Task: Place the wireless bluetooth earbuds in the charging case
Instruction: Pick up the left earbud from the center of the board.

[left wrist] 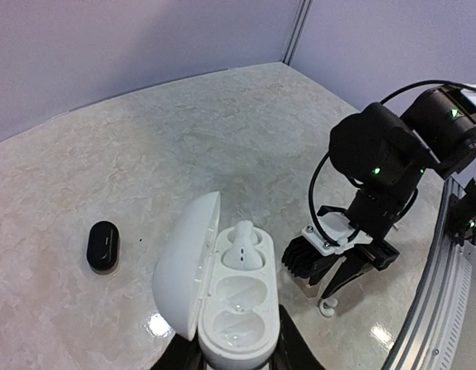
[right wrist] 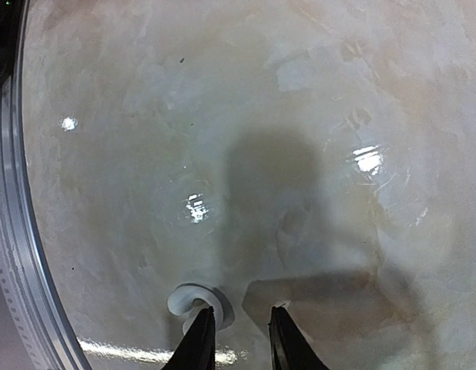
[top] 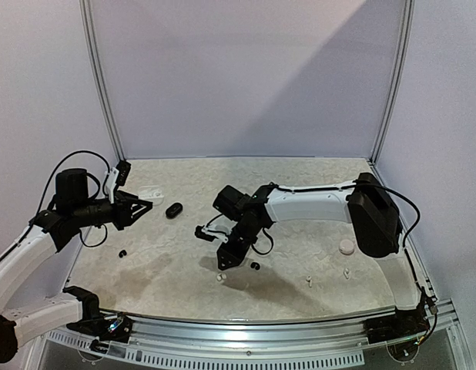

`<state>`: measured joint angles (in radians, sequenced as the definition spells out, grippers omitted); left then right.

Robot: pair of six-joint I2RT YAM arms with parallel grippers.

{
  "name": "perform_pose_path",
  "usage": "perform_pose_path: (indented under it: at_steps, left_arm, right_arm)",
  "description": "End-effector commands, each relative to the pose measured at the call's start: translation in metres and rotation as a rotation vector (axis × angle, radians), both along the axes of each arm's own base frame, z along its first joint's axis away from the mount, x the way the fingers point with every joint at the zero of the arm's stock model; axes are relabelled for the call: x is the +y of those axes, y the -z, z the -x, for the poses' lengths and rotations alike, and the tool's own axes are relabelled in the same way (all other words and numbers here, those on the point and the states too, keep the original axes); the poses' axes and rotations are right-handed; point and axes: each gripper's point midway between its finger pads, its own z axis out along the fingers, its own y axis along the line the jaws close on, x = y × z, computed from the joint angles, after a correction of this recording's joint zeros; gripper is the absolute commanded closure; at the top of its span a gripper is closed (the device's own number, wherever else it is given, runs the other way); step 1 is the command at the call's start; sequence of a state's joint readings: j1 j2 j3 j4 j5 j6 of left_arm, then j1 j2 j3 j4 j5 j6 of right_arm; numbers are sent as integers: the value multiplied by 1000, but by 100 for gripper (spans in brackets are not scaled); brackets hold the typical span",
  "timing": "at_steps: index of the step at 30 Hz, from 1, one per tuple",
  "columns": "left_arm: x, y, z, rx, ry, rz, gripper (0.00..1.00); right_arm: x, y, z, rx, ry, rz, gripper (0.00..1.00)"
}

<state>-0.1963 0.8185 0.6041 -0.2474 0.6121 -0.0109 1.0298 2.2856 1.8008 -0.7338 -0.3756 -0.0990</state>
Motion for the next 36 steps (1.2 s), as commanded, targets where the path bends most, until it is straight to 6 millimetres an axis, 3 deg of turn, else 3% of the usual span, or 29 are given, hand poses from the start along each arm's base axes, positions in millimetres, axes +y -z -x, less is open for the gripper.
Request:
perform_pose_path:
  at_steps: [1, 17, 30, 36]
  left_arm:
    - [0, 8, 2, 7, 1, -15, 100]
    - [0, 10, 2, 8, -2, -17, 100]
    - [0, 11, 3, 0, 7, -30, 100]
    - [-3, 10, 7, -13, 40, -32, 100]
  right_arm:
    - [-2, 13, 16, 41, -54, 17, 74]
    - [-13, 22, 36, 81, -84, 60, 76]
    - [-14, 13, 50, 124, -95, 30, 96]
    - [-10, -4, 49, 115, -94, 0, 100]
